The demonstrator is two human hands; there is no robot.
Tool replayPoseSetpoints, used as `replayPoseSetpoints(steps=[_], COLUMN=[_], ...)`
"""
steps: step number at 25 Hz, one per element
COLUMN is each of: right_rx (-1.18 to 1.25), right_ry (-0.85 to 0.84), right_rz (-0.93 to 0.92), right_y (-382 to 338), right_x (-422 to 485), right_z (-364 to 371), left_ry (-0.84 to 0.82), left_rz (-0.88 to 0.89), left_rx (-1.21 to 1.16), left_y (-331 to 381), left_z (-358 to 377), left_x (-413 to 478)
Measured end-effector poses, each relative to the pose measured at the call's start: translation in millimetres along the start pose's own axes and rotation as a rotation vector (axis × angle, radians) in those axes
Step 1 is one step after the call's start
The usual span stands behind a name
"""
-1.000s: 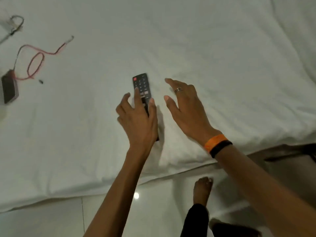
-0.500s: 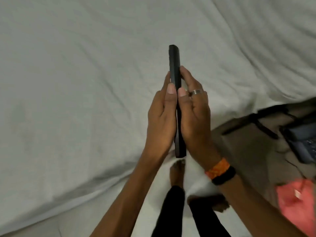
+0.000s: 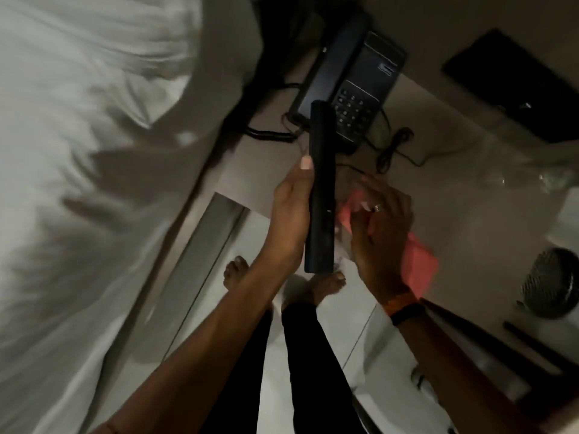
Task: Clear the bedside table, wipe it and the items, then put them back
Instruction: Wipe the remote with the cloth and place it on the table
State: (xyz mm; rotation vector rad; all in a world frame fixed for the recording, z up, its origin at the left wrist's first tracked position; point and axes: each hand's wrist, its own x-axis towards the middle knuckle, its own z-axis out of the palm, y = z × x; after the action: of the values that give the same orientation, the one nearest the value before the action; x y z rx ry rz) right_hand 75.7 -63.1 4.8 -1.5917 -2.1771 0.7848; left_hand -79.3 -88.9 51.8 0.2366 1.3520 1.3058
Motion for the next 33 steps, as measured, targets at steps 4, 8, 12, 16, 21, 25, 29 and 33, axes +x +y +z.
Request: replayPoseSetpoints(steps=[4,8,12,16,21,25,29,33], right_rx=[-0.658,-0.287,0.301,0.109,0.732,0.773,-0.07,-0.187], right_ry=[-0.366,0.042,0.122,0.222,0.026,0.099,0.105,0.029], right_rz=[0.051,0.263,0.211,0.175,0.547,0.458,-0.021,0.054], right_y=[113.3,101.5,14.6,8.7,60.0,51.7,25.4,32.0], right_x=[-54.3,-36.6,-35.1,-2.5,73.4,44.1,-25.6,-3.5], right_z=[-2.2,-10.1,-4.7,-1.4,-25.5,-64.6,-42.2,-15.5], left_ry=[-0.073,-0.057,0.129,-0.166,-0.156,0.059,0.146,0.137], left_rz=[-0.182,-0.212,-0.224,-0.154,-0.22,-0.403,-0.571,-0.537], left_rx=[0.009,-0.029,0.16,0.258,0.122,-0.118,-0.214,-0.019], left_y=[-42.1,-53.9,-74.4,-87.3,-88.1,-73.5,-73.0,-73.2], left_z=[24.2,31.4,66.8,64.4,66.2,74.2,92.1,92.5], left_x=[4.8,12.4,4.9,0.9,-14.8,9.0,19.5,16.1])
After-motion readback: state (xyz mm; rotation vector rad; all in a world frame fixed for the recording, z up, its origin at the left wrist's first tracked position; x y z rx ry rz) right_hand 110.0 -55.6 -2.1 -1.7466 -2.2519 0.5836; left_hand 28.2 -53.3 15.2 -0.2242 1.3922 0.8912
